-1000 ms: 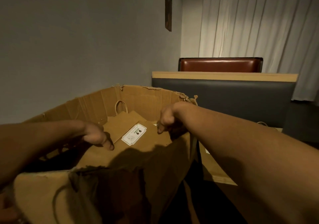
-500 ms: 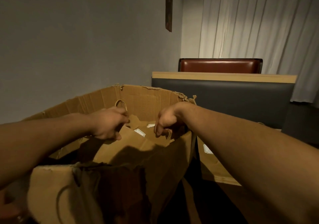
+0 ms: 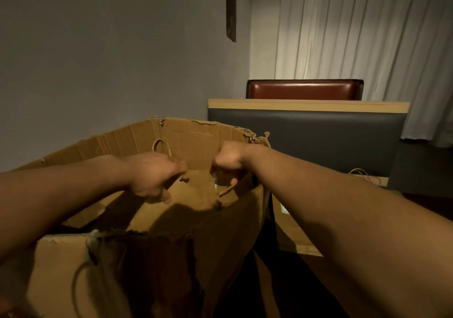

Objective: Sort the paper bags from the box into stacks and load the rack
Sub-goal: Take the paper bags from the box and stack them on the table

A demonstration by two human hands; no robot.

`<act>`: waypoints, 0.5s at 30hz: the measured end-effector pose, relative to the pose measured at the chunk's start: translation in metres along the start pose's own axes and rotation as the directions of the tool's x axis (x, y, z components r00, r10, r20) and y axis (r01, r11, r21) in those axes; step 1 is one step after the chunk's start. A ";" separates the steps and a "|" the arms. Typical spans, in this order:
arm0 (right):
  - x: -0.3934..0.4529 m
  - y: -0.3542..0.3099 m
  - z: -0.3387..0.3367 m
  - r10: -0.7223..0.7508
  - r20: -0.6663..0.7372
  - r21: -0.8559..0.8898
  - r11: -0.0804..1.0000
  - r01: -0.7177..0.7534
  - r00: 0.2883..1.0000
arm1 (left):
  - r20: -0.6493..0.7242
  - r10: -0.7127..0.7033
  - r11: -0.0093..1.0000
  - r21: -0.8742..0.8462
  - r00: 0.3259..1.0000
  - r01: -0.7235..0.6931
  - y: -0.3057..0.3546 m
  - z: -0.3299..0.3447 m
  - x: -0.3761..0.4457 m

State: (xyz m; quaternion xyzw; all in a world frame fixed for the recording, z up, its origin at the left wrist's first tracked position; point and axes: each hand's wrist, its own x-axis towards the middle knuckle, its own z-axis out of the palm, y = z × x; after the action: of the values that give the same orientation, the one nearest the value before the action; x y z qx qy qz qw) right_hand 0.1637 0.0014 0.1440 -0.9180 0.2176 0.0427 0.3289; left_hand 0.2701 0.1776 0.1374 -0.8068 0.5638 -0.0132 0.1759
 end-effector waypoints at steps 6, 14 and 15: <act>0.006 0.002 -0.001 -0.039 -0.201 -0.195 0.981 -0.001 0.979 | 0.272 -0.073 0.992 -0.077 0.960 0.098 0.001 -0.014 -0.007; -0.010 0.006 0.001 0.130 0.040 -0.196 0.973 -0.119 0.991 | 0.359 -0.171 0.960 -0.149 0.918 0.237 -0.001 -0.031 -0.016; -0.010 0.007 0.001 0.143 0.055 -0.215 0.968 -0.128 0.988 | 0.315 -0.194 0.943 -0.201 0.929 0.265 -0.006 -0.038 -0.021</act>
State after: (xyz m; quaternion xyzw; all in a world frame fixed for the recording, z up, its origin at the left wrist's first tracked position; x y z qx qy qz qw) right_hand 0.1517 0.0008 0.1414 -0.9286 0.2622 0.1203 0.2334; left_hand 0.2594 0.1890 0.1785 -0.8759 0.4304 0.1531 0.1552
